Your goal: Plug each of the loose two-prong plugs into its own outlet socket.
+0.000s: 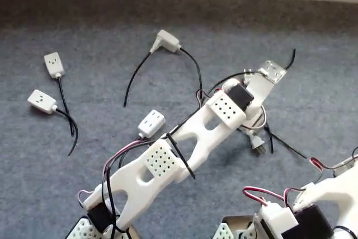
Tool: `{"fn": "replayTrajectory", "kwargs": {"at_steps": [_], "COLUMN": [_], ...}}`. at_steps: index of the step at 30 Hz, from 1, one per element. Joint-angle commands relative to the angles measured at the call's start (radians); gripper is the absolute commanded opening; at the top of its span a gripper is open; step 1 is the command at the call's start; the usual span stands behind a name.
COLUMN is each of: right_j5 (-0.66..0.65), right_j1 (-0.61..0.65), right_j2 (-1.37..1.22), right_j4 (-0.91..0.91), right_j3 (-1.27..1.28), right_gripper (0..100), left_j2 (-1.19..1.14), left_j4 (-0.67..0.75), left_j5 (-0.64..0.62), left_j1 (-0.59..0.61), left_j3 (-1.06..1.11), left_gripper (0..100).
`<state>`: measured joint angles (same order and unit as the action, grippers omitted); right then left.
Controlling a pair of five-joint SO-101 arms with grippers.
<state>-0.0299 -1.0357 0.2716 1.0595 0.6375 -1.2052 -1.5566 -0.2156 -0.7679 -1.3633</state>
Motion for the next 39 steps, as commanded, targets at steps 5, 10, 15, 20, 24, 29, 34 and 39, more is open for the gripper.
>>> {"fn": "replayTrajectory", "kwargs": {"at_steps": [5,10,15,20,24,29,34,39], "right_j5": [-0.015,-0.015,-0.026,-0.121,-0.132,-0.132,-0.132,-0.132], "right_j1": [-0.012,-0.012,-0.012,-0.013,-0.013,-0.013,-0.013,-0.013], "right_j2": [0.024,0.024,0.024,0.024,0.024,0.024,0.024,0.024], "right_j4": [-0.016,-0.016,-0.016,-0.016,-0.016,-0.016,-0.016,-0.016], "right_j3": [0.002,0.002,0.002,0.002,0.002,0.002,0.002,0.002], "right_gripper": [0.9,0.9,0.9,0.9,0.9,0.9,0.9,0.9], "left_j2": [-0.001,0.002,0.002,-0.002,-0.002,-0.004,0.001,0.004], "left_j4": [0.044,0.037,0.000,-0.003,-0.020,-0.020,-0.020,-0.032], "left_j5": [-0.126,-0.147,-0.147,-0.149,-0.149,-0.149,-0.149,-0.147], "left_j1": [-0.015,-0.024,-0.067,-0.085,-0.084,-0.082,-0.085,-0.087], "left_j3": [-0.038,-0.038,-0.038,-0.030,-0.030,0.018,0.065,0.065], "left_gripper": [25,25,25,25,23,12,11,11]}}
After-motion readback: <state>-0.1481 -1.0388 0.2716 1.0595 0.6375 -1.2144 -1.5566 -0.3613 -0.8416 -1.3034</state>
